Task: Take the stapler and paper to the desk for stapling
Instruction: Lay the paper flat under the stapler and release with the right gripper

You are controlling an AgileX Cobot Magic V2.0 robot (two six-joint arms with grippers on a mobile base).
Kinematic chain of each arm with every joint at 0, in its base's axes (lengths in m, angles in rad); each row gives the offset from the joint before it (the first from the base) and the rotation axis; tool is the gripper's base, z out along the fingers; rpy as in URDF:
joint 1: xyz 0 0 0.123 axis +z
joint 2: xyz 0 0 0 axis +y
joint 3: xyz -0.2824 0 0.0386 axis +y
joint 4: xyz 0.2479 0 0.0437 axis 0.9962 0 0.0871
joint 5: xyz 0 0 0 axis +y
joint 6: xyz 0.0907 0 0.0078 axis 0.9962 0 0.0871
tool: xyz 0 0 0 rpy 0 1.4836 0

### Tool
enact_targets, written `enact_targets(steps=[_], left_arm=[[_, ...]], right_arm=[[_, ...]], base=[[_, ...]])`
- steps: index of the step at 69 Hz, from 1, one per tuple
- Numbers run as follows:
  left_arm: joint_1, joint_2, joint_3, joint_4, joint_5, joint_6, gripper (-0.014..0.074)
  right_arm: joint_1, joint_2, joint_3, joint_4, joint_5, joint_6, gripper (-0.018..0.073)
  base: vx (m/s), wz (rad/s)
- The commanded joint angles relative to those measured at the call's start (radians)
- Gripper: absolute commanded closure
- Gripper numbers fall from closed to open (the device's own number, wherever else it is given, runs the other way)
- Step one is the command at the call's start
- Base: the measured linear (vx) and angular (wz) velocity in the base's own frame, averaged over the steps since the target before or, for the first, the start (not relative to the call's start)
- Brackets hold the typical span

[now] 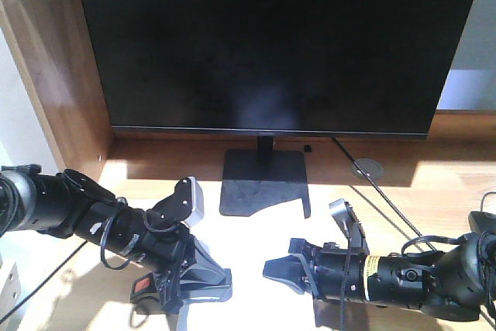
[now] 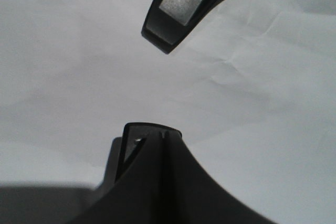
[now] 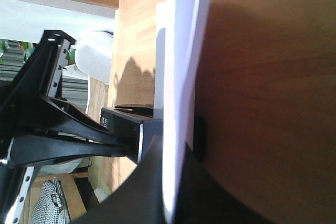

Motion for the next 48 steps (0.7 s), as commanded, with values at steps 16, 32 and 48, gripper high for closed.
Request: enact_targets(steps=[16, 32, 48], left_arm=[[-0.007, -0.004, -0.006, 0.054, -0.029, 0.0, 0.0603], [-0.007, -0.004, -0.006, 0.054, -0.04, 0.002, 0.0603], [-0.007, -0.026, -0.006, 0.053, -0.049, 0.002, 0.0603]], right_arm=[[0.0, -0.038, -0.016, 0.014, -0.063, -0.013, 0.0561], [0.0, -0.038, -0.016, 0.013, -0.063, -0.013, 0.0561], [0.0, -0.038, -0.016, 0.01, -0.063, -0.013, 0.0561]], base=[[0.0, 0.0], [0.0, 0.0], [0.0, 0.0]])
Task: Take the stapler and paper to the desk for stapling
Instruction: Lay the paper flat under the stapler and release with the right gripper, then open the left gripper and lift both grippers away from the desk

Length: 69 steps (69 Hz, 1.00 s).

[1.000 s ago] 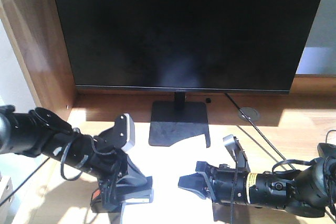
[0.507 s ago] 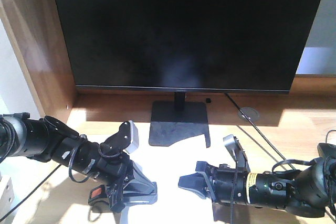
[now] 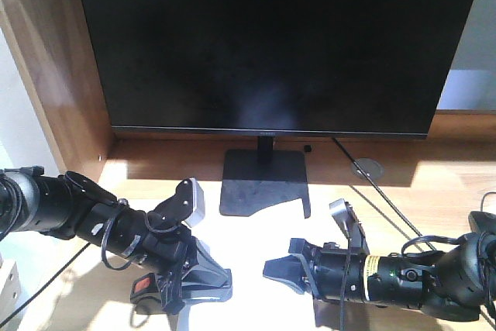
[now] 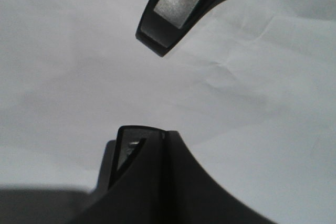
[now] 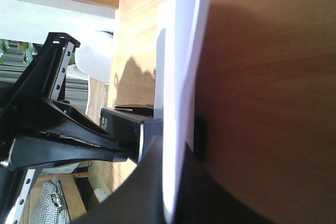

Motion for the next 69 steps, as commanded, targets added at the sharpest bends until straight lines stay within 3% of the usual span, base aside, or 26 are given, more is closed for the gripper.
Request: enact_targets(steps=[1, 29, 39, 52, 57, 69], left_arm=[[-0.007, -0.037, -0.004, 0.061, -0.061, 0.0, 0.0603], [-0.007, -0.239, -0.006, 0.06, -0.061, -0.002, 0.0603], [-0.007, -0.293, -0.006, 0.06, -0.065, -0.002, 0.0603], [-0.007, -0.34, -0.006, 0.06, -0.074, -0.002, 0.0603], [-0.007, -0.356, -0.006, 0.06, -0.075, -0.002, 0.0603], [-0.007, -0.402, -0.006, 0.059, -0.094, -0.003, 0.0603]], right_arm=[[0.0, -0.038, -0.016, 0.01, -0.063, -0.013, 0.0561], [0.0, -0.038, -0.016, 0.014, -0.063, -0.013, 0.0508], [0.0, -0.038, -0.016, 0.019, -0.063, -0.012, 0.0371], [0.0, -0.04, -0.016, 0.017, -0.063, -0.017, 0.0074], [0.0, -0.047, -0.016, 0.016, -0.064, -0.02, 0.0003], [0.0, -0.106, -0.016, -0.007, -0.024, -0.026, -0.0003]], base=[[0.0, 0.0], [0.0, 0.0], [0.0, 0.0], [0.0, 0.0], [0.0, 0.0], [0.0, 0.0]])
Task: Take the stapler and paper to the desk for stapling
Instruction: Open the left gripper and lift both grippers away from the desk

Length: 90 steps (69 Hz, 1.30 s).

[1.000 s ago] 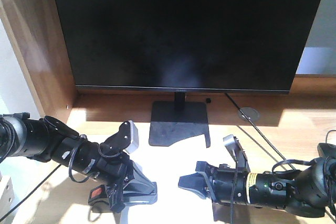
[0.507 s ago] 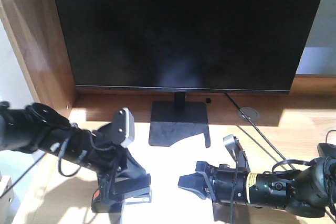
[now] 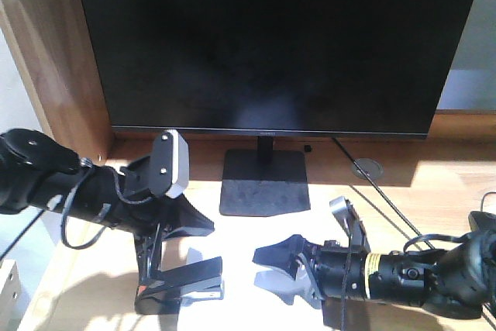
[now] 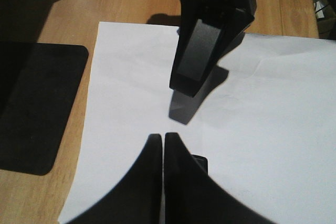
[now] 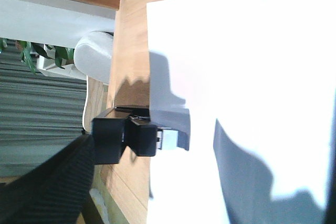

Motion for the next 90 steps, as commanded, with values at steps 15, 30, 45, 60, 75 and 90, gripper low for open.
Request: enact_targets(steps=[15, 30, 45, 60, 75, 90], left_arm=[[0.0, -0.124, -0.02, -0.049, -0.036, -0.02, 0.0603], [0.0, -0.154, -0.02, -0.047, -0.067, -0.081, 0.0603], [0.0, -0.154, -0.02, 0.042, -0.197, -0.29, 0.0603], [0.0, -0.154, -0.02, 0.289, -0.328, -0.61, 0.0603], [0.0, -0.154, -0.02, 0.586, -0.384, -1.008, 0.0603], [0.0, -0.178, -0.018, 0.953, -0.4, -1.445, 0.0603]], right_arm=[[0.0, -0.184, -0.016, -0.075, 0.204, -0.047, 0.0006], [0.0, -0.307, -0.016, -0.167, 0.465, -0.046, 0.001], [0.0, -0.496, -0.016, -0.291, 0.758, -0.046, 0.0122], [0.0, -0.683, -0.016, -0.411, 0.964, -0.046, 0.0419], [0.0, -0.82, -0.016, -0.454, 1.031, -0.046, 0.0571], [0.0, -0.915, -0.016, -0.453, 1.036, -0.046, 0.0568]], base=[[0.0, 0.0], [0.0, 0.0], [0.0, 0.0], [0.0, 0.0], [0.0, 0.0], [0.0, 0.0]])
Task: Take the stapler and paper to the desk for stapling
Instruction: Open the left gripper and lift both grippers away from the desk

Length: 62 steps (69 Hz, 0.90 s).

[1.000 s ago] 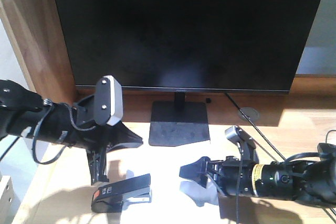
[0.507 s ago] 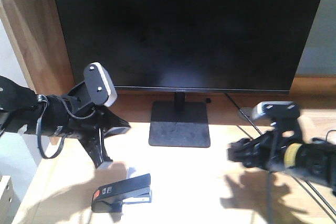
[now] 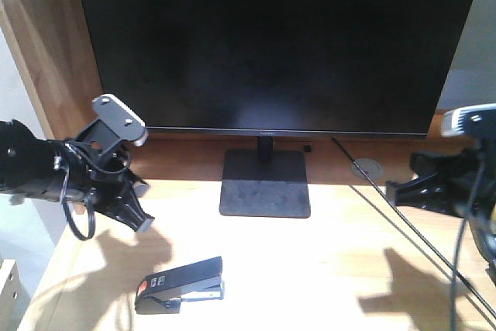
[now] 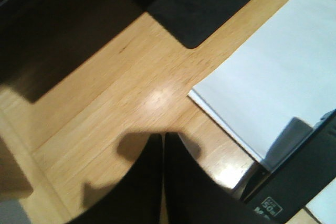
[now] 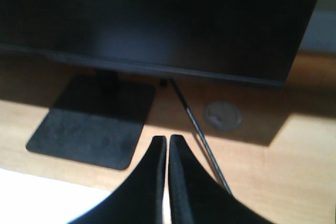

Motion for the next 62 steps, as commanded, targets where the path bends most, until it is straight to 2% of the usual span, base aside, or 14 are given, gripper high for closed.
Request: enact_targets(steps=[1, 7, 13, 32, 43, 62], left_arm=[[0.0, -0.063, -0.02, 0.169, -0.061, -0.209, 0.0603], [0.0, -0.106, -0.02, 0.284, -0.085, -0.313, 0.0603], [0.0, -0.156, -0.015, 0.329, -0.127, -0.329, 0.0603], [0.0, -0.399, 0.167, 0.33, -0.423, -0.315, 0.0603], [0.0, -0.552, 0.292, 0.33, -0.471, -0.314, 0.0603], [0.0, -0.862, 0.49, 0.33, -0.474, -0.313, 0.0603]], right_arm=[[0.0, -0.058, -0.023, -0.013, 0.015, -0.013, 0.0568], [0.0, -0.087, -0.02, -0.013, 0.015, -0.013, 0.0568], [0.0, -0.121, -0.019, -0.013, 0.013, -0.014, 0.0568], [0.0, -0.251, -0.012, -0.03, -0.027, -0.018, 0.0568], [0.0, -0.351, 0.096, -0.069, -0.028, -0.018, 0.0566], [0.0, -0.637, 0.281, -0.072, -0.028, -0.018, 0.0566]], base=[[0.0, 0.0], [0.0, 0.0], [0.0, 0.0], [0.0, 0.0], [0.0, 0.0], [0.0, 0.0]])
